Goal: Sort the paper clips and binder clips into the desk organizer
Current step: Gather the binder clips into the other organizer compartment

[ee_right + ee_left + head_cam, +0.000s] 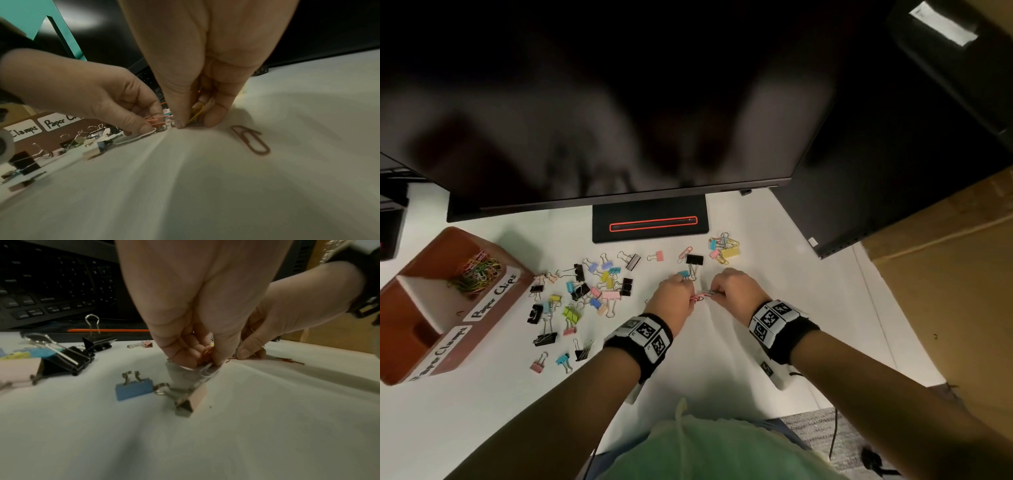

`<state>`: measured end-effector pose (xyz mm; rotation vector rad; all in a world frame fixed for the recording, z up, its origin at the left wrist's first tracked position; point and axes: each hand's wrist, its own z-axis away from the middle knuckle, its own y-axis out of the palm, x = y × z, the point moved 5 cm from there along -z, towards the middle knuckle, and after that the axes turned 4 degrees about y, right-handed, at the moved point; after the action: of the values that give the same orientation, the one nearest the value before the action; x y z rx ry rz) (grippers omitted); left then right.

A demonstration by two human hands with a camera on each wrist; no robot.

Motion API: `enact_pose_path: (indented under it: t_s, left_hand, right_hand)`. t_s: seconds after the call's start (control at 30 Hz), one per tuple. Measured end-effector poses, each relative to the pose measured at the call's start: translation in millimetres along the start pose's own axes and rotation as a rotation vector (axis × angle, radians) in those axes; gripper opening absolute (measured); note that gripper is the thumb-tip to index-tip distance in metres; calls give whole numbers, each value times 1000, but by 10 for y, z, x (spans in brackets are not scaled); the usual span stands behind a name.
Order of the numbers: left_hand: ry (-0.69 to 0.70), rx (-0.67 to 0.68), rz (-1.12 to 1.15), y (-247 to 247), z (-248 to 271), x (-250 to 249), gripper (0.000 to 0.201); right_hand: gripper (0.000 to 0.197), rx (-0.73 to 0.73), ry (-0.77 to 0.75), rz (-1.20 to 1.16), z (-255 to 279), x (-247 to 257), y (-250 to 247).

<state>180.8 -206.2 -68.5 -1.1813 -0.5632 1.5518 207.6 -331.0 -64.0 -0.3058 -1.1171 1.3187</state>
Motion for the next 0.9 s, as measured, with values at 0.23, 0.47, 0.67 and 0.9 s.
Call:
enact_pose_path:
  t_s: [0.23, 0.47, 0.67, 0.9]
  left_hand:
    - [86, 11, -78, 102, 125, 73, 14]
    - [-48, -215, 338, -538, 602, 450, 12]
    - [-228, -488, 395, -1512, 1445, 1437, 4]
    - [-412, -437, 403, -1910, 1989, 2342, 25]
  right_hand:
    - [18, -5, -44, 39, 68, 108, 40]
    - [12, -106, -202, -99, -34, 870, -103]
    - [11, -137, -491, -170, -307, 2369, -103]
    - [34, -67, -568, -138, -649, 3659, 229]
